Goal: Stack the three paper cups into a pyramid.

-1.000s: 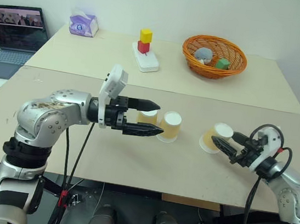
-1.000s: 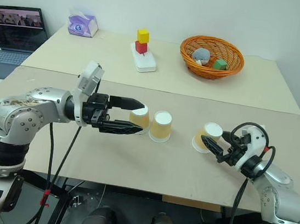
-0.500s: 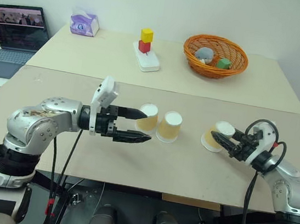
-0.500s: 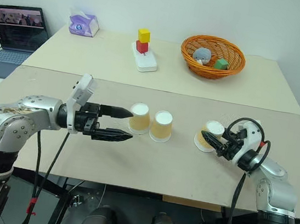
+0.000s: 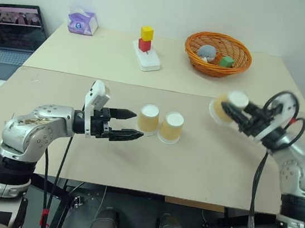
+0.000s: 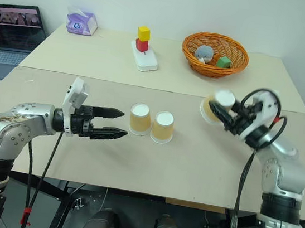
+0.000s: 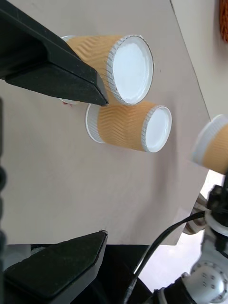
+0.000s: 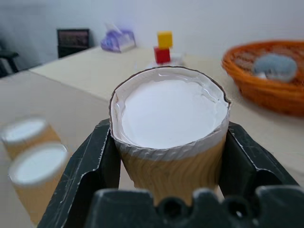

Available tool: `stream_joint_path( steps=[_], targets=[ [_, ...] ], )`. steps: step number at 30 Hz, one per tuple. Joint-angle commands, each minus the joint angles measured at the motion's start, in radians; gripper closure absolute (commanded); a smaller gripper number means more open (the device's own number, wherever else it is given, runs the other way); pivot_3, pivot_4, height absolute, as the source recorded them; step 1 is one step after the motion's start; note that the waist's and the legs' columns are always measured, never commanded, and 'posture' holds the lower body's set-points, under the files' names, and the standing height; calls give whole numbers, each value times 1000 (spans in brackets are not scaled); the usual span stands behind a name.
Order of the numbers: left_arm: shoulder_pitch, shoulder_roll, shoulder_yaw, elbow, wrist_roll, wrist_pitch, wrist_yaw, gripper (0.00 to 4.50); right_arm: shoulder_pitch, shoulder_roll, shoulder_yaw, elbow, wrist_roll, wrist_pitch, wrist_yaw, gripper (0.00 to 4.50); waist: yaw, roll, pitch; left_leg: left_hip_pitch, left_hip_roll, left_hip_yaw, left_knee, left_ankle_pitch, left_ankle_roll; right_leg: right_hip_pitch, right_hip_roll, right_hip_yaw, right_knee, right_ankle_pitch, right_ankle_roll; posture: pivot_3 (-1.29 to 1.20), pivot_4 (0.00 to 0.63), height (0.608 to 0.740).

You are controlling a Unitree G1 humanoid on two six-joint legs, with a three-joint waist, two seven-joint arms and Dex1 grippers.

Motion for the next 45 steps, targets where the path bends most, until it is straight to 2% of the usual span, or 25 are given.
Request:
stream_joint_path(
  steps=[1,6,10,14,25,45],
  targets=[
    [9,14,15,-7,18,-31,-11,0,-86,-18,16,-54,51,47,41,1900,1,0,0,0,0,0,0,0,0,0,0,0,0,0,0,0,150,666],
    [10,3,22,-8,10,-28,-5,0,-250,20,169,52,18,113,141,1900,1,0,1,-1,0,1,1,0,0,0,-1,0,-1,1,1,0,150,666],
    [13,-2,18,-8,18,-36,-3,0,-338,51,243,134,-27,144,157,1900,-1,0,1,-1,1,0,1,0,0,-1,0,-1,0,1,0,0,150,666],
    [21,-21,21,-22,14,-37,20,0,-398,62,313,210,-107,102,197,1900,2,0,1,-1,0,0,0,0,0,-1,0,-1,-1,1,0,0,150,666],
    [28,-40,24,-33,12,-38,41,0,-444,59,329,220,-111,152,320,1900,2,0,2,-1,0,0,0,0,-1,-2,-1,-1,-1,1,0,0,150,666],
    [-4,-63,13,3,30,-46,31,0,-432,112,339,138,-83,315,330,1900,2,0,2,-2,0,0,0,0,-1,-2,-1,-1,0,1,0,0,150,666]
  ],
)
